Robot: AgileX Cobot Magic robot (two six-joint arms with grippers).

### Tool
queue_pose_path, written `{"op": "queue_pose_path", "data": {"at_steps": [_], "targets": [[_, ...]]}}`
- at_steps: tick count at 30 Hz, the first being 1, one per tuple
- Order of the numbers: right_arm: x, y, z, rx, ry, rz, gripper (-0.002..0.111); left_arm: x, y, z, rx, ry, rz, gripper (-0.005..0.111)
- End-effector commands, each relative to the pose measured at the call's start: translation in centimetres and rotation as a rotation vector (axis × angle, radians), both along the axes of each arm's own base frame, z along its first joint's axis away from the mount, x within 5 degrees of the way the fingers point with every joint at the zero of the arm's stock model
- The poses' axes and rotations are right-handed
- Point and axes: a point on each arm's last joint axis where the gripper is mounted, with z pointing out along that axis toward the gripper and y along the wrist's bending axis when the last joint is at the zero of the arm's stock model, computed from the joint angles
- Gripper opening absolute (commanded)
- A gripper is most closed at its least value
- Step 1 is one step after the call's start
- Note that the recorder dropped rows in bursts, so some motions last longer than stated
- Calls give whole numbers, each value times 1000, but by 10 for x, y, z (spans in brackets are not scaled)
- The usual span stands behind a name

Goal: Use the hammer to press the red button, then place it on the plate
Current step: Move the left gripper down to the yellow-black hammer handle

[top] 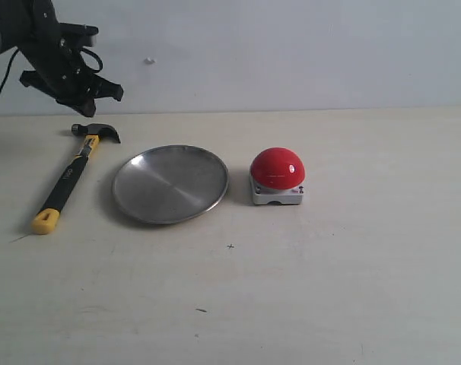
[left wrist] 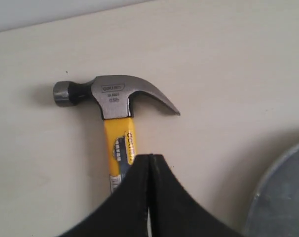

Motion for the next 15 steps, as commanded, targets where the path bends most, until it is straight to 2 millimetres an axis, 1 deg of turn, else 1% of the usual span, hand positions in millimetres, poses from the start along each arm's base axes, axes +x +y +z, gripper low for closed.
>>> {"op": "queue_pose_path", "data": {"at_steps": [1, 5, 11, 12, 13, 14, 15], "targets": [[0, 0, 0, -8, -7, -5, 0, 4, 3, -15, 11, 35, 25, 0], [0, 0, 0, -6, -7, -6, 0, 5, 3, -31, 13, 73, 26, 0], [0, 0, 0, -8, -7, -5, 0, 4, 11, -32, -16, 103, 43, 1], [0, 0, 0, -8, -7, -5, 0, 4, 12, -32, -17, 103, 45, 2], [0, 0, 0, -6, -7, -6, 0, 4, 13, -35, -16, 111, 45, 9], [0, 0, 0, -6, -7, -6, 0, 4, 13, -36, -16, 113, 45, 13], [0, 0, 0, -6, -7, -6, 0, 5, 13, -38, -16, 113, 45, 22]]}}
